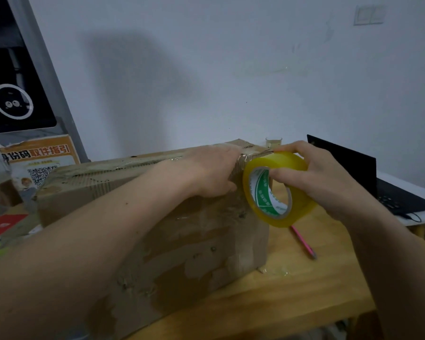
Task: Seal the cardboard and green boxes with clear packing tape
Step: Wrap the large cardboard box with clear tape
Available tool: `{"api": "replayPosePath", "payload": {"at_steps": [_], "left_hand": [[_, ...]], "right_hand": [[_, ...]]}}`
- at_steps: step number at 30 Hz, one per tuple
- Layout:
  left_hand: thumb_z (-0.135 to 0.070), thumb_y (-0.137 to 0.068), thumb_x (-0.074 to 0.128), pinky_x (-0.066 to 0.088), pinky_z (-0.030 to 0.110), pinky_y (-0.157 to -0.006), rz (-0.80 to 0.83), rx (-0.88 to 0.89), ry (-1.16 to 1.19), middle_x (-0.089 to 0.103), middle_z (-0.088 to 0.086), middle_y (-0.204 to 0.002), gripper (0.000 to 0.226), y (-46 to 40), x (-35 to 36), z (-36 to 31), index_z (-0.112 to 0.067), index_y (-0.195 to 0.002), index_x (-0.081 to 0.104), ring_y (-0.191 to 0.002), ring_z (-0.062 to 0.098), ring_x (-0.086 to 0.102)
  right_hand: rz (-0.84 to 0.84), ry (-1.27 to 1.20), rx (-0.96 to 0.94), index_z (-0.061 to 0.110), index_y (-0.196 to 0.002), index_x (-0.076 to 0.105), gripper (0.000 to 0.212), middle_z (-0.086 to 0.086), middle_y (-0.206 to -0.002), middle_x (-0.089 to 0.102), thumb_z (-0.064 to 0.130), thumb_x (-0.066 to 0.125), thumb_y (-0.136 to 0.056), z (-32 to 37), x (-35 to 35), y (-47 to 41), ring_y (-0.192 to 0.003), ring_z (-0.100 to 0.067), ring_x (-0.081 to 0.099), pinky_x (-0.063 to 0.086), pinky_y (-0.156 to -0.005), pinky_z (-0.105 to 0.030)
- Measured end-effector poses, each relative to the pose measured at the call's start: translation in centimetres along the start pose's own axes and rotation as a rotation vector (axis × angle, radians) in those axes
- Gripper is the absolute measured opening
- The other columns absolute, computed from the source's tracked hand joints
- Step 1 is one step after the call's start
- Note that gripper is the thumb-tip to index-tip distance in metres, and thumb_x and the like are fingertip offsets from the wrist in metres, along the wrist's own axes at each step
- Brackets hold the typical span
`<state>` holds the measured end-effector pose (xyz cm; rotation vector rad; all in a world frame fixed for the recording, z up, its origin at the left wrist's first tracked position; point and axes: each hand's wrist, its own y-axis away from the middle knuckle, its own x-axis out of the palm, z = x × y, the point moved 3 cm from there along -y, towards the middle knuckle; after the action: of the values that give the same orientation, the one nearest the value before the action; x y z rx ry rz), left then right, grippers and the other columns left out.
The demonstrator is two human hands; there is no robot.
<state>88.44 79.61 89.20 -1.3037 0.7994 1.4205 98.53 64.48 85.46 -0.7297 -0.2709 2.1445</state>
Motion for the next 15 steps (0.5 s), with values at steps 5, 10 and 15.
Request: {"api": "replayPosePath", "payload": {"at_steps": [5, 10, 15], "left_hand": [[-0.042, -0.1, 0.043, 0.03, 0.039, -0.113, 0.028, -0.004, 0.097, 0.034, -0.001, -0.155, 0.051, -0.8, -0.7, -0.5, -0.027, -0.148, 0.036, -0.144, 0.021, 0.028], [-0.052, -0.104, 0.021, 0.031, 0.039, -0.11, 0.021, -0.105, 0.172, 0.036, -0.009, -0.156, 0.047, -1.5, -0.3, 0.2, -0.04, -0.147, 0.035, -0.141, 0.021, 0.035], [-0.065, -0.098, 0.028, 0.031, 0.033, -0.073, -0.239, -0.181, -0.09, 0.064, 0.002, -0.122, 0.053, -2.5, 0.6, -0.7, -0.032, -0.123, 0.061, -0.112, 0.027, 0.058]], "right_hand": [[-0.065, -0.044, -0.03, 0.032, -0.121, 0.053, 0.045, 0.011, -0.107, 0.054, 0.035, 0.072, -0.08, -0.6, 0.7, 0.3, -0.09, -0.005, 0.056, 0.044, -0.062, -0.02], [-0.194, -0.071, -0.088, 0.033, -0.121, 0.049, 0.046, 0.023, -0.1, 0.048, 0.03, 0.072, -0.081, -1.2, 2.2, 1.7, -0.087, 0.009, 0.052, 0.042, -0.061, -0.011], [-0.166, -0.055, -0.056, 0.028, -0.112, 0.049, 0.04, 0.016, -0.086, 0.056, 0.024, 0.073, -0.081, -3.4, 3.9, 3.2, -0.075, 0.013, 0.057, 0.052, -0.057, -0.017]]}}
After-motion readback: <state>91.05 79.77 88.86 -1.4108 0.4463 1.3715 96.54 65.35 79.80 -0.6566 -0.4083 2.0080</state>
